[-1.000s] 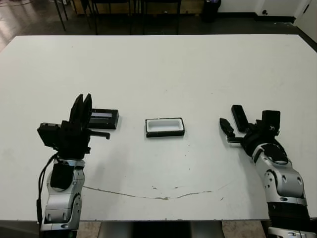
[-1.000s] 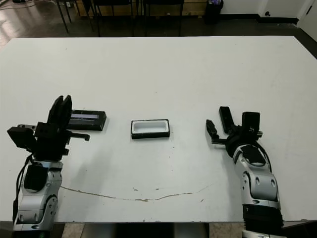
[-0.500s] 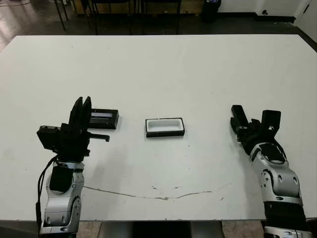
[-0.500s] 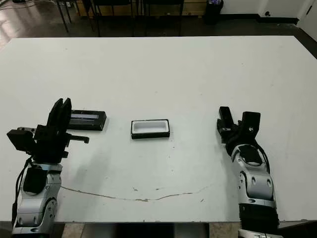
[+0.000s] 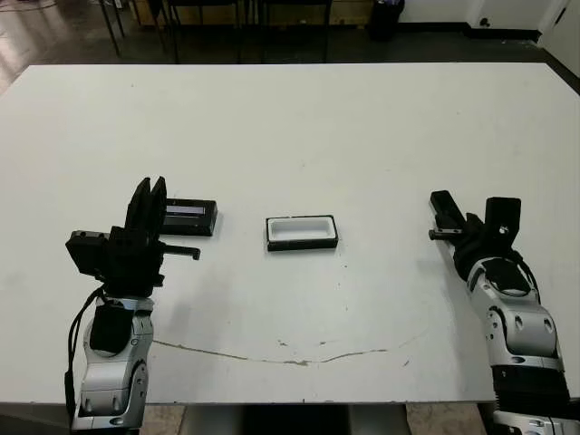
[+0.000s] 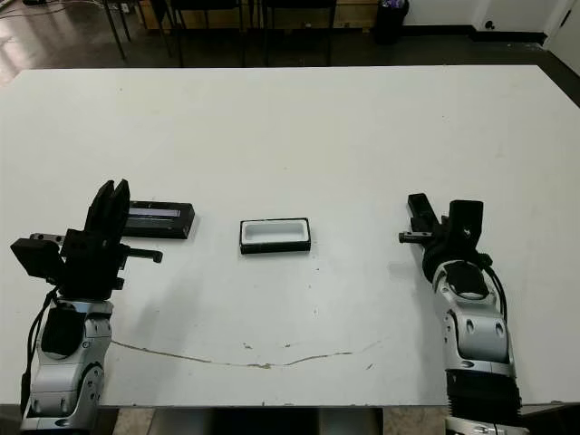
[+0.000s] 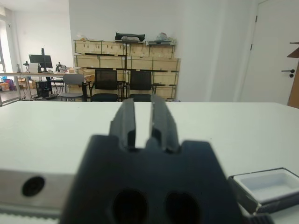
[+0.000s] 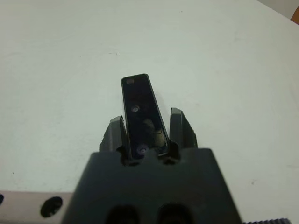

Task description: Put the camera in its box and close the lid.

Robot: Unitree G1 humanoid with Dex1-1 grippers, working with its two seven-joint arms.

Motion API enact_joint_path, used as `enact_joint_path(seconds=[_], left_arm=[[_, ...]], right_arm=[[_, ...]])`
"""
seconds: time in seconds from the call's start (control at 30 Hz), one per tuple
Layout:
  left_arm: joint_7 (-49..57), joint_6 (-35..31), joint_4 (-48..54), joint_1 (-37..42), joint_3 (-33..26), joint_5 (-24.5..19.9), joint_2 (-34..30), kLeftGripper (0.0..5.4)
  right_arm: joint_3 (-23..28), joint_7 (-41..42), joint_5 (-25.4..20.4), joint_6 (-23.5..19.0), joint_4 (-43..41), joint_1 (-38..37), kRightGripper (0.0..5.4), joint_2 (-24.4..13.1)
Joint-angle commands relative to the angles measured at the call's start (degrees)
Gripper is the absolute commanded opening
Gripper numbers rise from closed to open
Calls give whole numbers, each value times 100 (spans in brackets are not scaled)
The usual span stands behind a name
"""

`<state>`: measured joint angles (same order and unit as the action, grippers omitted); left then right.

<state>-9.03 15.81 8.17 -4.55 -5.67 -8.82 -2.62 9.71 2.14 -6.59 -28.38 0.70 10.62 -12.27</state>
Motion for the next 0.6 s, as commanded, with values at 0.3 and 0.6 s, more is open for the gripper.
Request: enact_joint_path(seconds=[0.3, 0.6], left_arm=[[50, -132, 21, -131, 7, 22, -32, 0], [57, -134, 17, -143, 43, 47, -22, 0]], right_arm=[[675, 1127, -1068, 35, -493, 350, 22, -403], [391, 3338, -2191, -91, -247, 1128, 20, -1220]])
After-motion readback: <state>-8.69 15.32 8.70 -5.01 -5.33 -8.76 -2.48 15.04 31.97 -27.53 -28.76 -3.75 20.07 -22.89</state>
